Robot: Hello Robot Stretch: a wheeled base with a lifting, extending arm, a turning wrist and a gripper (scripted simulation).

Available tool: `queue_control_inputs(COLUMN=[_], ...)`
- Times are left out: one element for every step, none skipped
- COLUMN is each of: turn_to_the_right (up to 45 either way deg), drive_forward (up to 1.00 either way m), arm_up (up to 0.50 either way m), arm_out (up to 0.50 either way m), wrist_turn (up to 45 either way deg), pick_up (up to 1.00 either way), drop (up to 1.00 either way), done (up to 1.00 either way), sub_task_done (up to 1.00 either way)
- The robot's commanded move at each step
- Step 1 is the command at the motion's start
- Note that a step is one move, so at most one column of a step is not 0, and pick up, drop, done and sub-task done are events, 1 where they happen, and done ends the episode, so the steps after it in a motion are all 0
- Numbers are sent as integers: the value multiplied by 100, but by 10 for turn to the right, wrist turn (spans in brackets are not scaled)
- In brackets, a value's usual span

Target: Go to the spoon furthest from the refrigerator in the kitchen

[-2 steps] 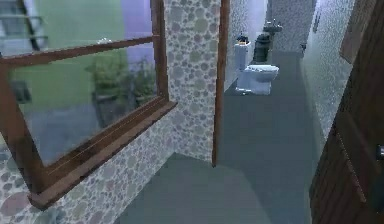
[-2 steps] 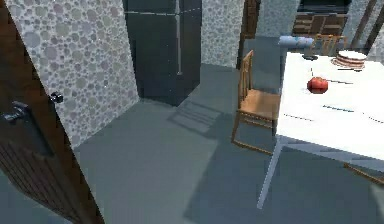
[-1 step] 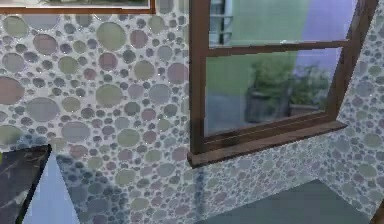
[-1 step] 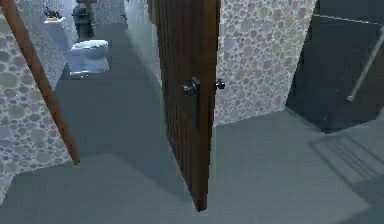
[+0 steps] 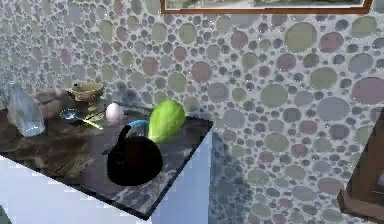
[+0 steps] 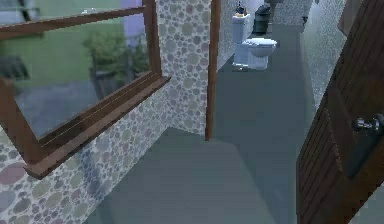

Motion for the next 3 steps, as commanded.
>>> queue_control_inputs(turn_to_the_right=[-210,0,0], drive_forward=[0,80,0], arm_up=[0,0,0], arm_out=[0,0,0], wrist_turn=[0,0,0], pick_up=[0,0,0], drop=[0,0,0], done=[0,0,100], sub_task_done=[0,0,0])
